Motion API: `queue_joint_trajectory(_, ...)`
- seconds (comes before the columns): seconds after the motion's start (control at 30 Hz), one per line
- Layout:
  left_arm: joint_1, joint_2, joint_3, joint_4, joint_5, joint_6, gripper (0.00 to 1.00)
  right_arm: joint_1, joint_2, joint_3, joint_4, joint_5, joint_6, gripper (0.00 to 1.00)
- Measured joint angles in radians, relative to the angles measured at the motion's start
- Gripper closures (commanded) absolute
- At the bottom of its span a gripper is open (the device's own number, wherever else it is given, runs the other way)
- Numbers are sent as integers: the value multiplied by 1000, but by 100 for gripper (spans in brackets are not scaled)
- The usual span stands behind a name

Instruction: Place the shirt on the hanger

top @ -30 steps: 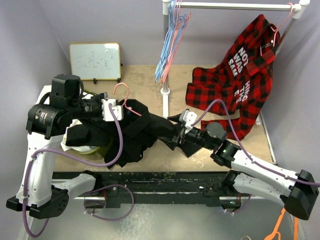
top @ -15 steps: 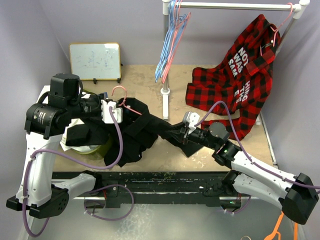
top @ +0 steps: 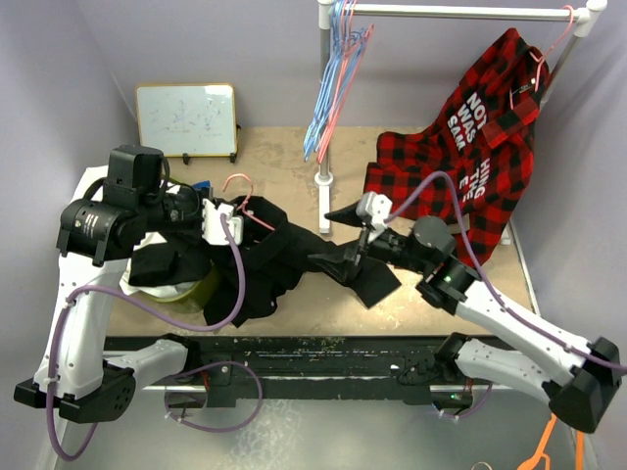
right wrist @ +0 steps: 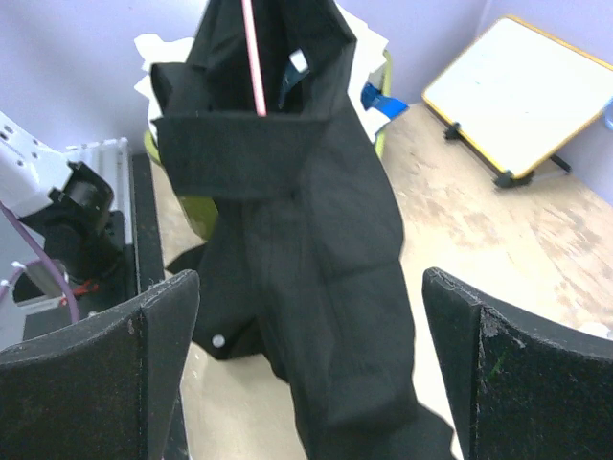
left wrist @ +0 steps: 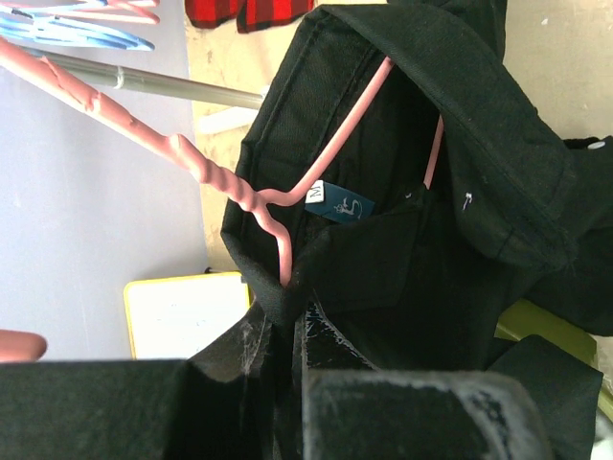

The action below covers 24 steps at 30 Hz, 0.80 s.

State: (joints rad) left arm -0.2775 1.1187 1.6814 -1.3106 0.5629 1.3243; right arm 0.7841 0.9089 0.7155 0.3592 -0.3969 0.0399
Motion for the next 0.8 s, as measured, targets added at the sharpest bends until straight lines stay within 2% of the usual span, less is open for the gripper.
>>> queue_joint_trajectory(0.1, 0, 5, 3, 0, 33, -5, 100, 0, 111, 61, 55, -60, 22, 1)
queue_joint_trajectory(0.27, 0, 6, 3, 0, 77, -9, 100, 0, 270, 68, 109, -137, 59, 13)
queue_joint_trajectory(0.33, 1, 6, 3, 1, 86, -20, 100, 0, 297, 68, 128, -166, 75, 22)
queue_joint_trajectory(0.4, 2, 6, 3, 3, 92, -24, 100, 0, 312, 68, 151, -196, 90, 45)
queue_joint_trajectory(0.43, 2, 6, 3, 4, 94, -25, 100, 0, 317, 69, 160, -204, 93, 64)
queue_joint_trajectory(0.47, 2, 6, 3, 5, 97, -28, 100, 0, 323, 72, 171, -219, 101, 87)
queue_joint_trajectory(0.5, 3, 6, 3, 7, 100, -31, 100, 0, 330, 75, 181, -229, 111, 100)
queue_joint_trajectory(0.63, 7, 8, 3, 30, 108, -58, 100, 13, 343, 75, 231, -259, 146, 100)
queue_joint_trajectory(0.8, 8, 7, -31, 72, 147, -116, 100, 34, 266, -5, 267, -188, 179, 100)
